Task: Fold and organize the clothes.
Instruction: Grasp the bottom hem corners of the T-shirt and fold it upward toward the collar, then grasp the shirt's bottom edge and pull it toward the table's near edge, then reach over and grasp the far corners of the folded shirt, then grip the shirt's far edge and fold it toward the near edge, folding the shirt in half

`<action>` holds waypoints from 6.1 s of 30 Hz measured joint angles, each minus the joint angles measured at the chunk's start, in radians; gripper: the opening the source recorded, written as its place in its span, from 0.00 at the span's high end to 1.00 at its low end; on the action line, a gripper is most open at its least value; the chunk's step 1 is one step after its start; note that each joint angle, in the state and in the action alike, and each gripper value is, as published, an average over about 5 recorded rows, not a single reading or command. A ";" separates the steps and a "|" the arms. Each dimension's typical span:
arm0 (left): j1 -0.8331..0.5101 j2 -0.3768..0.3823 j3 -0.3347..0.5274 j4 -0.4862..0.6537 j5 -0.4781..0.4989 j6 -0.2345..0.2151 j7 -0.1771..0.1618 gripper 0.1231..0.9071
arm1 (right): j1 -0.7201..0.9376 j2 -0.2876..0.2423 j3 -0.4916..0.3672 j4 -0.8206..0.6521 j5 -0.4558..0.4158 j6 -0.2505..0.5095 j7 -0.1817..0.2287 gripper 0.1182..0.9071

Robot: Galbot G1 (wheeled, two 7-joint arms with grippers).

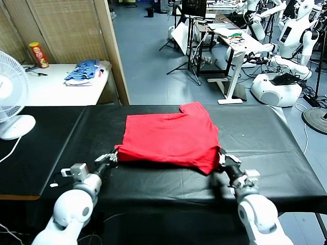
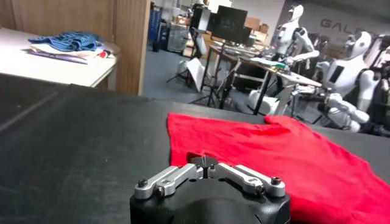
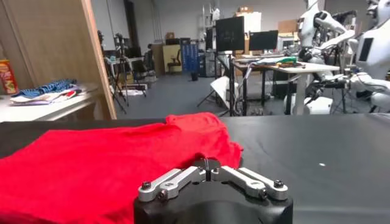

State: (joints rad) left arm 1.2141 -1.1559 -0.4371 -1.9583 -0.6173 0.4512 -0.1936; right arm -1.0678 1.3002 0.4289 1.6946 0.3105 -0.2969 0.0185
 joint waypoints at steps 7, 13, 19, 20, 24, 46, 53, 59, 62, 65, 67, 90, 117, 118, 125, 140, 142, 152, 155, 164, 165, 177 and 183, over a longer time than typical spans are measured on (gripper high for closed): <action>-0.042 0.001 0.016 0.063 0.060 0.000 0.001 1.00 | 0.095 0.005 -0.009 -0.101 0.005 0.007 -0.002 1.00; -0.062 0.003 0.028 0.096 0.083 0.004 0.002 1.00 | 0.129 0.004 -0.025 -0.133 0.040 -0.041 -0.025 0.98; -0.096 -0.003 0.050 0.121 0.081 0.010 0.010 0.87 | 0.066 -0.039 -0.008 -0.041 0.096 -0.130 -0.045 0.66; -0.099 -0.004 0.051 0.121 0.079 0.010 0.011 0.82 | 0.044 -0.049 -0.003 -0.016 0.097 -0.136 -0.048 0.60; -0.095 -0.001 0.050 0.108 0.075 0.013 0.015 0.56 | -0.057 -0.086 0.023 0.079 0.085 -0.141 -0.060 0.35; -0.009 0.005 0.020 0.087 -0.093 0.087 0.045 0.28 | -0.198 -0.097 0.040 0.144 0.013 -0.110 -0.070 0.52; -0.020 0.003 0.020 0.109 -0.103 0.087 0.051 0.62 | -0.188 -0.100 0.034 0.145 0.015 -0.115 -0.065 0.93; -0.024 0.011 0.025 0.123 -0.053 0.088 0.051 0.97 | -0.196 -0.120 0.038 0.177 0.061 -0.171 -0.028 0.98; -0.010 0.028 0.027 0.105 -0.005 0.097 0.047 0.99 | -0.208 -0.140 0.046 0.211 0.107 -0.220 -0.002 0.98; 0.016 0.057 0.029 0.068 0.035 0.112 0.048 1.00 | -0.227 -0.162 0.056 0.252 0.138 -0.263 0.015 0.98; 0.038 0.083 0.029 0.038 0.051 0.124 0.048 0.99 | -0.244 -0.172 0.063 0.280 0.144 -0.286 0.025 0.98; 0.325 0.247 -0.074 -0.230 0.044 0.192 0.058 0.89 | -0.578 -0.148 0.115 0.590 0.103 -0.437 0.130 0.54; -0.272 0.202 0.026 0.045 -0.246 0.285 -0.036 0.14 | 0.260 -0.161 -0.133 -0.027 0.183 -0.248 0.110 0.14; -0.311 0.192 0.048 0.085 -0.246 0.285 -0.036 0.14 | 0.301 -0.153 -0.153 -0.076 0.185 -0.248 0.109 0.14; -0.500 0.119 0.161 0.342 -0.215 0.285 -0.032 0.14 | 0.524 -0.087 -0.253 -0.399 0.167 -0.237 0.063 0.14; -0.604 0.027 0.210 0.626 -0.174 0.282 0.019 0.14 | 0.698 0.054 -0.283 -0.761 0.087 -0.236 -0.005 0.16; -0.609 0.024 0.211 0.639 -0.171 0.281 0.023 0.14 | 0.702 0.065 -0.281 -0.778 0.083 -0.235 -0.008 0.23; -0.606 0.031 0.217 0.637 -0.168 0.283 0.048 0.58 | 0.698 0.085 -0.268 -0.794 0.078 -0.228 -0.007 0.86; -0.608 0.028 0.218 0.636 -0.167 0.286 0.049 0.79 | 0.690 0.085 -0.258 -0.784 0.082 -0.220 -0.004 0.98; -0.597 0.033 0.208 0.601 -0.165 0.287 0.048 1.00 | 0.633 0.048 -0.237 -0.671 0.167 -0.190 -0.010 0.99; -0.593 0.037 0.205 0.595 -0.164 0.287 0.047 1.00 | 0.622 0.039 -0.237 -0.643 0.180 -0.195 -0.009 0.99; -0.483 0.158 0.160 0.357 -0.158 0.286 0.041 1.00 | 0.410 -0.128 -0.182 -0.218 0.362 -0.288 0.046 0.99; -0.387 0.253 0.124 0.213 -0.186 0.286 0.037 1.00 | 0.296 -0.210 -0.157 -0.055 0.404 -0.368 0.082 0.99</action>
State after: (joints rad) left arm 0.8267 -0.9029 -0.3132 -1.7450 -0.8034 0.7375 -0.1561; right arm -0.7720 1.0901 0.2718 1.6395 0.7144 -0.6645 0.1003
